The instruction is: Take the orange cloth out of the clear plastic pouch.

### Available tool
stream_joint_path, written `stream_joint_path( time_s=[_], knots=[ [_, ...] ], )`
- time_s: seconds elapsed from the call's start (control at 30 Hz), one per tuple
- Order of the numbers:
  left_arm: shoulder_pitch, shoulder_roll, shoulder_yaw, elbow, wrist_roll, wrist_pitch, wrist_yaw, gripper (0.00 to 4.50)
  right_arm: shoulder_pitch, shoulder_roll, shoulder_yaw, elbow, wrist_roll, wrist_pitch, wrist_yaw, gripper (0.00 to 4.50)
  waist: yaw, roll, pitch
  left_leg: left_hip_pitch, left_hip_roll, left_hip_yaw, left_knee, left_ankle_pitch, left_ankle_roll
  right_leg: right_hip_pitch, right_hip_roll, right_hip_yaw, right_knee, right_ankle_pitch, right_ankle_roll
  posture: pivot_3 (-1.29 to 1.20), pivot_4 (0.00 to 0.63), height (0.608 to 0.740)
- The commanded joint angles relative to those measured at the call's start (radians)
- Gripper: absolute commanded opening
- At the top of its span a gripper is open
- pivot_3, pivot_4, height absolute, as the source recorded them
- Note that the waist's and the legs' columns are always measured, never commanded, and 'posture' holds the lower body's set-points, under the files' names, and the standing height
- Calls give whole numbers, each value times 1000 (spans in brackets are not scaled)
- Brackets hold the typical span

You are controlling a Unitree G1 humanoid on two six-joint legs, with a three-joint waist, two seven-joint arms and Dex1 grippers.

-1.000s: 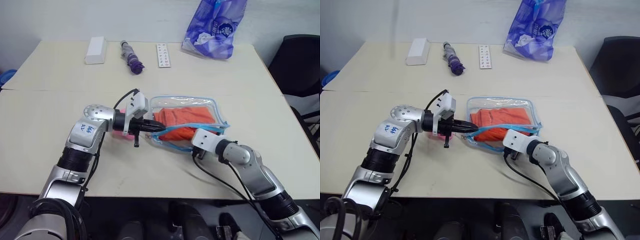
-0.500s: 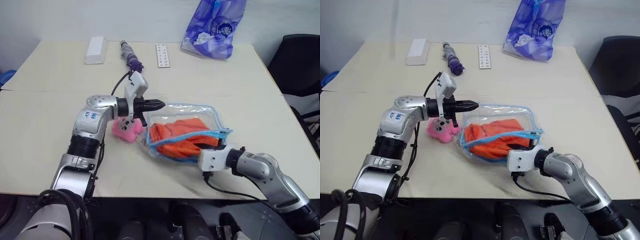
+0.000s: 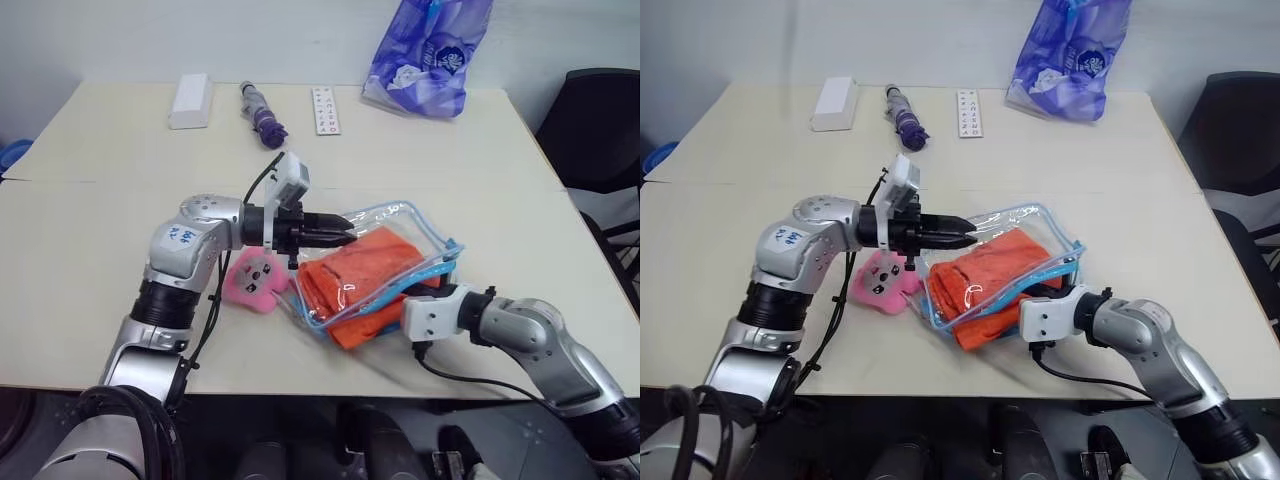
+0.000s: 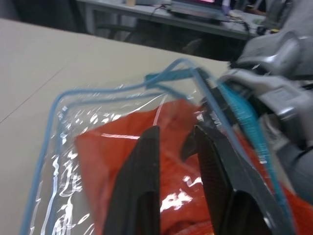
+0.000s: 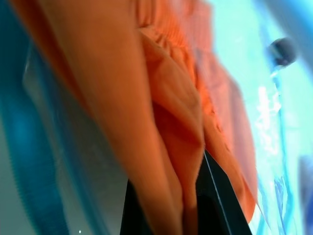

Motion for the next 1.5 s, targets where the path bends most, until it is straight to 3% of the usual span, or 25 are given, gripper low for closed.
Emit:
stream_joint_path(
  time_s=[0.03,0.07,0.3,0.63,0.73,1.0,1.27,1.5],
  knots=[
    [23,39,-31,-125,-35,46,-27,2726,-35,27,0,11,-16,11,-19,0,0,0,0,0,0,0,0,0,0,0,0,0,0,0,0,0,150,740],
    [33,51,-43,-148,-35,53,-31,3030,-37,31,0,18,-21,9,-19,0,1,0,0,0,0,0,0,0,0,0,0,1,0,0,0,0,150,740],
    [133,152,-199,-211,135,-82,-14,3030,-25,38,-6,26,-22,13,-15,0,2,1,0,0,0,-1,0,0,0,0,0,0,0,0,0,0,150,740],
    [157,94,-249,-171,215,-131,54,3030,-21,35,-12,21,-18,19,-10,0,3,1,0,-1,0,0,0,0,0,0,0,0,0,0,0,0,150,740],
    [152,78,-246,-151,228,-146,68,2446,-19,31,-15,16,-16,19,-8,0,3,1,0,-1,0,0,0,0,0,0,0,1,0,0,0,0,150,740],
    [138,49,-228,-104,249,-171,108,21,-20,28,-21,16,-19,11,-12,0,4,1,1,-1,0,0,0,0,0,0,0,0,0,0,0,0,150,740],
    [4,-49,-113,134,294,-165,312,21,8,-17,-41,-48,-2,-94,-6,0,10,1,1,-1,-1,-1,0,-1,2,0,0,0,-1,0,0,0,150,740],
    [-48,-81,-79,255,305,-203,345,21,124,-101,-76,-131,30,-204,13,0,19,1,1,-1,-1,0,-1,-1,2,0,0,-1,-1,0,1,0,150,740]
  ],
)
